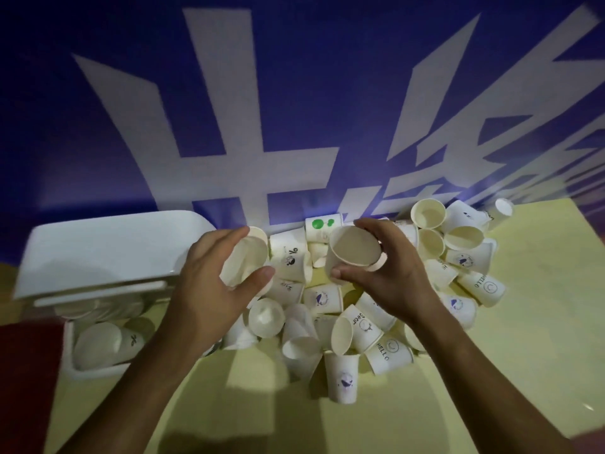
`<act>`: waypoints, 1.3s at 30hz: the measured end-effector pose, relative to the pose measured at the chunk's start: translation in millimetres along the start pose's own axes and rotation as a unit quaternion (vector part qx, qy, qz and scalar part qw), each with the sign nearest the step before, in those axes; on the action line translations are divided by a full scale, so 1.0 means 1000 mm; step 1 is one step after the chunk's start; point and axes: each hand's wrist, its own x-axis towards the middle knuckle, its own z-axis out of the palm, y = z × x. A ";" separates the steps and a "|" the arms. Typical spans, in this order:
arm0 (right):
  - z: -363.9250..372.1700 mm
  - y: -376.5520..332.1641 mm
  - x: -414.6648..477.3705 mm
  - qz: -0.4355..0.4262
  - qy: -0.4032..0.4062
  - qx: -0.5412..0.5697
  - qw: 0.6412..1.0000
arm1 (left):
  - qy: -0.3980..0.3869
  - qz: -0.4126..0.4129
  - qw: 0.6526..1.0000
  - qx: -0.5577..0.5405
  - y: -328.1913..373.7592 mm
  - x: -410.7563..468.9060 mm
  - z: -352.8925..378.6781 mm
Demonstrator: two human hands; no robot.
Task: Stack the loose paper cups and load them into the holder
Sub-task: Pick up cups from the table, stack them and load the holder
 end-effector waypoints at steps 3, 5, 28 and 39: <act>0.023 -0.033 -0.020 -0.023 -0.002 0.023 0.999 | 0.002 0.012 1.000 -0.011 -0.014 -0.018 -0.023; 0.043 -0.056 -0.033 -0.041 -0.005 0.023 0.999 | 0.001 -0.001 1.000 -0.020 -0.026 -0.036 -0.042; 0.235 -0.176 -0.112 -0.056 -0.081 0.124 0.987 | 0.139 -0.041 0.984 -0.100 -0.203 -0.141 -0.169; 0.233 -0.167 -0.121 -0.024 -0.067 0.124 0.990 | 0.083 -0.017 0.996 -0.009 -0.235 -0.112 -0.119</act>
